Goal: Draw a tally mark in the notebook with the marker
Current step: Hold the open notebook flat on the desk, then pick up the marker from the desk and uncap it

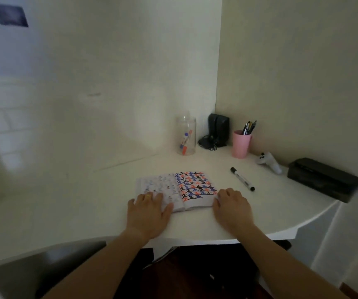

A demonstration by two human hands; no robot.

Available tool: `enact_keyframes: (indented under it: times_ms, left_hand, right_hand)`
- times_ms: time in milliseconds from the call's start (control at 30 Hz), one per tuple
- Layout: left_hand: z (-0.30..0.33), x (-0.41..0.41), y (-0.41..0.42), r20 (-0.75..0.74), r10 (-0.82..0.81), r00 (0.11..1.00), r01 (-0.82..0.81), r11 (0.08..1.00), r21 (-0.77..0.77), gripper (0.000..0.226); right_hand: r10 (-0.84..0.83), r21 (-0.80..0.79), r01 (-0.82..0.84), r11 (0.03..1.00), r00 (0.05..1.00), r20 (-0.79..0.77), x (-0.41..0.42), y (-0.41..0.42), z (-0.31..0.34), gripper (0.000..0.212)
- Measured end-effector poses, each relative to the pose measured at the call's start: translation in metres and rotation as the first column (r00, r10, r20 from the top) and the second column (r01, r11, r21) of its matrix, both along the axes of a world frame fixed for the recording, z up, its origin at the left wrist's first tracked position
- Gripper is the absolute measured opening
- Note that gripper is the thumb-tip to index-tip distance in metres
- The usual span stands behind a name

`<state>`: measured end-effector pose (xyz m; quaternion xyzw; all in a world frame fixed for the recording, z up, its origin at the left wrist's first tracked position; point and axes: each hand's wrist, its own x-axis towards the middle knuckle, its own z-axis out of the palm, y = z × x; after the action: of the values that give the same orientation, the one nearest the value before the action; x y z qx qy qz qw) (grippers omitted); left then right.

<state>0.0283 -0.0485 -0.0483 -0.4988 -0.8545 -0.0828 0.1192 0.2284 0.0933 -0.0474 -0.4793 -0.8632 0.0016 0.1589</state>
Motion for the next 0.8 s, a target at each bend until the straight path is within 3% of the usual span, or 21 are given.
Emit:
enact_keyframes:
  times_ms: [133, 300, 433, 533, 800]
  left_hand:
    - [0.017, -0.015, 0.03, 0.057, -0.028, 0.998, 0.028, 1.0, 0.013, 0.061]
    - [0.038, -0.042, 0.091, 0.235, -0.325, 0.916, 0.301, 0.944, 0.132, 0.041]
    - [0.038, -0.062, 0.129, 0.203, -0.475, 0.856, 0.441, 0.877, 0.192, 0.033]
    - [0.017, -0.072, 0.139, 0.212, -0.508, 0.835, 0.489, 0.861, 0.141, 0.026]
    - [0.006, -0.083, 0.143, 0.197, -0.577, 0.793, 0.562, 0.817, 0.132, 0.026]
  right_hand:
    - [0.057, -0.001, -0.057, 0.998, 0.991, 0.12, -0.004, 0.024, 0.018, 0.036]
    - [0.007, 0.07, -0.01, 0.997, 0.999, 0.038, -0.004, 0.073, 0.039, 0.042]
    - [-0.034, 0.139, 0.035, 0.99, 0.999, -0.008, -0.009, 0.111, 0.045, 0.039]
    - [-0.057, 0.175, 0.059, 0.983, 0.998, -0.014, -0.017, 0.131, 0.039, 0.037]
    - [-0.177, 0.161, 0.154, 0.975, 0.974, 0.141, -0.035, 0.149, 0.008, 0.035]
